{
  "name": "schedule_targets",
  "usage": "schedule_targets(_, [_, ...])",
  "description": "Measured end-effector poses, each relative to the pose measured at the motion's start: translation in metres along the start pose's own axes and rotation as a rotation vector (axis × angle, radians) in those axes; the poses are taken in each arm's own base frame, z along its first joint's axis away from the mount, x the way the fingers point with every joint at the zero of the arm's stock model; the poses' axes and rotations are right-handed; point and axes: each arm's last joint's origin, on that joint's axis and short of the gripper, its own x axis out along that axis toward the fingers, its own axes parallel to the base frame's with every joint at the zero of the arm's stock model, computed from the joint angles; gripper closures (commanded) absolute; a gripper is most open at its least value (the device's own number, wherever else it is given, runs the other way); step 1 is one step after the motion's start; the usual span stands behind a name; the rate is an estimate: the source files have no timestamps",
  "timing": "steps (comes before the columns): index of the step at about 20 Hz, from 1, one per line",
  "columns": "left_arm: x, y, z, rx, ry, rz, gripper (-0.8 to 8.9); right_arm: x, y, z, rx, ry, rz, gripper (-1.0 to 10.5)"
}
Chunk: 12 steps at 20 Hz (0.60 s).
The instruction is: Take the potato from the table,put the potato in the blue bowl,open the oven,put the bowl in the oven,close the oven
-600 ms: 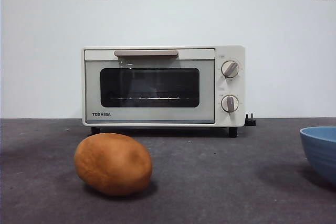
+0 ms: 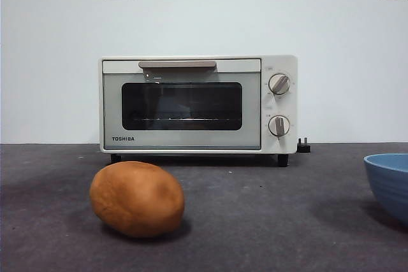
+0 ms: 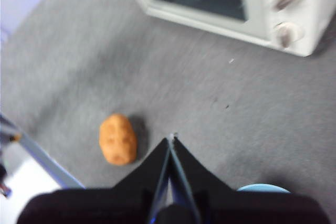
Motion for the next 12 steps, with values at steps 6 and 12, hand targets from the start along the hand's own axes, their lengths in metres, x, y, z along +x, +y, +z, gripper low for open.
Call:
schedule_targets(6, [0.005,-0.004,-0.002,0.027,0.048,-0.038,8.19,0.053,0.033,0.003,-0.143,0.154,0.0,9.5])
schedule_targets(12, [0.005,-0.006,-0.009,0.01,0.122,-0.09,8.19,0.124,0.083,-0.006,-0.275,0.275,0.124,4.7])
